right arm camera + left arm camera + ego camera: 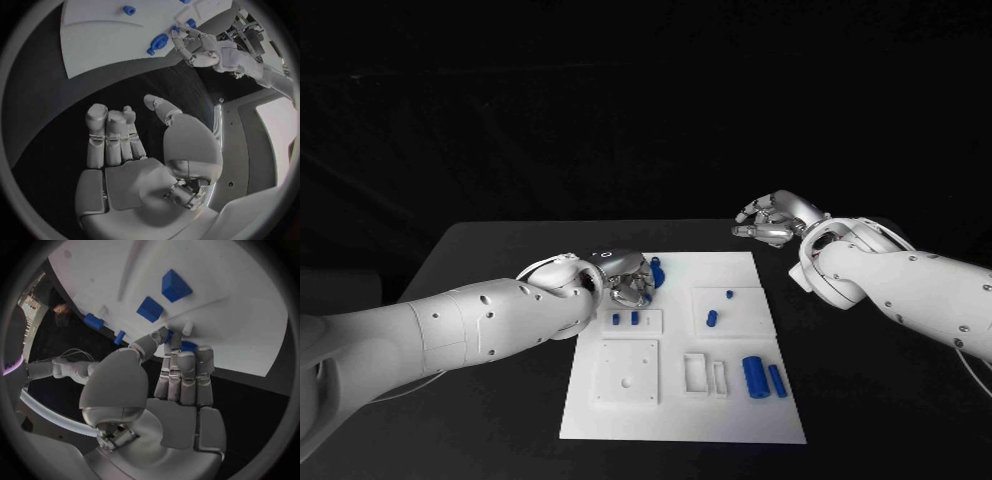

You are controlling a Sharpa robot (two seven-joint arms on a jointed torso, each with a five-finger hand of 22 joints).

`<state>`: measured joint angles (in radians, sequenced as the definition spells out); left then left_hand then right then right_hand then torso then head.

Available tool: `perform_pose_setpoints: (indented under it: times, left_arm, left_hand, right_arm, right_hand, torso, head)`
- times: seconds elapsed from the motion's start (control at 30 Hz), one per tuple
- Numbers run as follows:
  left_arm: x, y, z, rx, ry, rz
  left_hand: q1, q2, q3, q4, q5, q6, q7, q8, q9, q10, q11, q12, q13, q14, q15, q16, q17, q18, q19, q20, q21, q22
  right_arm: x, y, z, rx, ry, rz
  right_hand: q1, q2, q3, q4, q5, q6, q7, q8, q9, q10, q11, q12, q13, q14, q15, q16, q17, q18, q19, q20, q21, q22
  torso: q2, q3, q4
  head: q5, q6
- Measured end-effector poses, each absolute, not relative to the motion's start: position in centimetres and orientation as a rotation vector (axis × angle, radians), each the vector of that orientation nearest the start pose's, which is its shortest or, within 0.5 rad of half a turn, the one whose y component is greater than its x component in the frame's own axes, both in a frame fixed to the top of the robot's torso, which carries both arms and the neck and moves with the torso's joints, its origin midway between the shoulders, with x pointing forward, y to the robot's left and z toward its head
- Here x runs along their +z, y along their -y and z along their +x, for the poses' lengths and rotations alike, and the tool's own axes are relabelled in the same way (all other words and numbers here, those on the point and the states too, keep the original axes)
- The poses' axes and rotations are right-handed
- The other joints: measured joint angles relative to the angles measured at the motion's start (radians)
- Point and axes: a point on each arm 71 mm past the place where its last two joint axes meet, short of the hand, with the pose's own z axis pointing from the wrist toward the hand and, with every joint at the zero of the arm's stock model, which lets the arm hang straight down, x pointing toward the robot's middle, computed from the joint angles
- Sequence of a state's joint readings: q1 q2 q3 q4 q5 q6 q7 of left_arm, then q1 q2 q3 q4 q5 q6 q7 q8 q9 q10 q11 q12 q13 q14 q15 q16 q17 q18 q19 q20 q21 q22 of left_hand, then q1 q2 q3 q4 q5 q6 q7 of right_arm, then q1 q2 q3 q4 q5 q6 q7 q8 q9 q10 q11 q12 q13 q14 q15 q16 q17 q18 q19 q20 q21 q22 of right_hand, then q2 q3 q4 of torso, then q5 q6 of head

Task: Assemble the parts on the task board

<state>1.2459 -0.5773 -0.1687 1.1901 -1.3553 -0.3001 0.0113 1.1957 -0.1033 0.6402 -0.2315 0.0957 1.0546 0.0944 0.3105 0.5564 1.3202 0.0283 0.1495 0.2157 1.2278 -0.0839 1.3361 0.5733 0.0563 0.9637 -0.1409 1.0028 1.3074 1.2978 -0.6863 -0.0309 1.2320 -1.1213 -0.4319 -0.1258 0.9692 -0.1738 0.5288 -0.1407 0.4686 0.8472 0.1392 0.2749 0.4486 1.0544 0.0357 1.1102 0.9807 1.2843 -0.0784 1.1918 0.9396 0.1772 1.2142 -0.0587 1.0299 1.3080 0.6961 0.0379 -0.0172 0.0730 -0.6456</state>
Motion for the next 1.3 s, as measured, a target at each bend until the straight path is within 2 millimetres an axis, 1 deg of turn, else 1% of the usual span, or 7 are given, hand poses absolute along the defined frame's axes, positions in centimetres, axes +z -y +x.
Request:
perform_pose_setpoints:
  times: [0.2, 0.37, 0.6, 0.8, 1.23, 1.3]
  left_arm:
    - [-20.6, -16.1, 53.4, -0.724, -1.692, 0.122]
    - [-20.0, -17.0, 53.1, -0.75, -1.693, 0.066]
    - [-20.1, -18.0, 52.6, -0.758, -1.725, 0.031]
    - [-20.3, -19.0, 52.6, -0.733, -1.757, 0.024]
    - [-20.8, -19.9, 52.9, -0.668, -1.786, 0.058]
    - [-21.0, -19.9, 52.9, -0.662, -1.79, 0.064]
  left_hand:
    - [-0.003, 0.003, -0.001, -0.001, 0.0, 0.001, 0.001, -0.003, -0.001, 0.001, 0.001, -0.003, 0.002, 0.005, 0.002, 0.004, -0.001, 0.0, 0.002, 0.001, 0.0, 0.0]
    - [-0.006, 0.006, 0.001, -0.004, 0.0, 0.001, 0.001, -0.005, -0.001, 0.004, 0.003, -0.004, 0.002, 0.008, 0.001, 0.004, -0.002, -0.001, 0.007, -0.004, 0.004, 0.0]
    - [-0.007, 0.006, 0.0, -0.006, 0.004, 0.001, 0.001, -0.001, -0.002, 0.004, 0.004, -0.004, 0.002, 0.01, 0.0, 0.004, -0.002, -0.001, 0.008, -0.004, 0.004, 0.001]
    - [-0.007, 0.006, -0.001, -0.007, 0.004, 0.001, 0.002, -0.001, -0.001, 0.004, 0.004, -0.005, 0.003, 0.01, 0.0, 0.004, -0.003, -0.002, 0.008, -0.003, 0.004, 0.001]
    - [-0.01, 0.002, 0.0, -0.011, 0.004, 0.005, -0.002, -0.002, -0.001, 0.004, 0.004, -0.007, 0.005, 0.012, 0.002, 0.004, -0.004, -0.001, 0.009, -0.002, 0.004, 0.001]
    - [-0.01, 0.002, 0.0, -0.011, 0.004, 0.005, -0.002, -0.003, -0.001, 0.007, 0.0, -0.007, 0.005, 0.012, 0.002, 0.004, -0.004, -0.001, 0.009, -0.002, 0.004, 0.0]
  right_arm:
    - [-14.5, 22.0, 55.9, 0.632, -1.547, 0.271]
    - [-14.5, 22.0, 55.9, 0.631, -1.547, 0.272]
    - [-14.5, 22.1, 55.9, 0.63, -1.547, 0.272]
    - [-14.5, 22.2, 55.9, 0.629, -1.547, 0.273]
    - [-14.5, 22.2, 55.9, 0.628, -1.547, 0.273]
    - [-14.5, 22.2, 55.9, 0.628, -1.547, 0.273]
  right_hand:
    - [0.0, 0.0, 0.0, 0.0, 0.0, 0.001, 0.0, 0.0, 0.0, 0.0, 0.0, 0.0, 0.0, 0.0, 0.0, 0.0, 0.0, 0.0, 0.0, 0.0, 0.0, 0.0]
    - [0.0, 0.0, 0.0, 0.0, 0.0, 0.004, 0.001, 0.0, 0.0, 0.0, 0.0, 0.0, 0.0, 0.0, 0.0, 0.0, 0.0, 0.0, 0.0, 0.0, 0.0, 0.0]
    - [0.0, 0.0, 0.0, 0.0, 0.0, 0.001, 0.003, 0.0, 0.0, 0.0, 0.0, 0.0, 0.0, 0.0, 0.0, 0.0, 0.0, 0.0, 0.0, 0.0, 0.0, 0.0]
    - [0.0, 0.0, 0.0, 0.0, 0.0, 0.001, 0.003, 0.0, 0.0, 0.0, 0.0, 0.0, -0.001, 0.0, 0.0, 0.0, 0.0, 0.0, 0.0, 0.0, 0.0, 0.0]
    - [0.0, 0.0, 0.0, 0.0, 0.0, 0.002, 0.002, 0.0, 0.0, 0.0, 0.0, 0.0, -0.001, -0.001, 0.001, -0.004, 0.0, 0.0, 0.0, 0.0, 0.0, 0.0]
    - [0.0, 0.0, 0.0, 0.0, 0.0, 0.002, 0.002, 0.0, 0.0, 0.0, 0.0, 0.0, -0.001, -0.001, 0.001, -0.004, 0.0, 0.0, 0.0, 0.0, 0.0, 0.0]
  torso:
    - [0.0, 0.0001, 0.0006]
    - [-0.001, 0.0006, 0.0012]
    - [-0.001, 0.0006, 0.003]
    - [-0.001, 0.0, 0.0029]
    - [0.001, -0.0007, 0.0012]
    - [0.001, -0.0006, 0.0012]
  head:
    - [0.0, 0.003]
    - [0.001, 0.005]
    - [0.005, 0.006]
    - [0.007, 0.007]
    - [0.011, 0.005]
    - [0.011, 0.005]
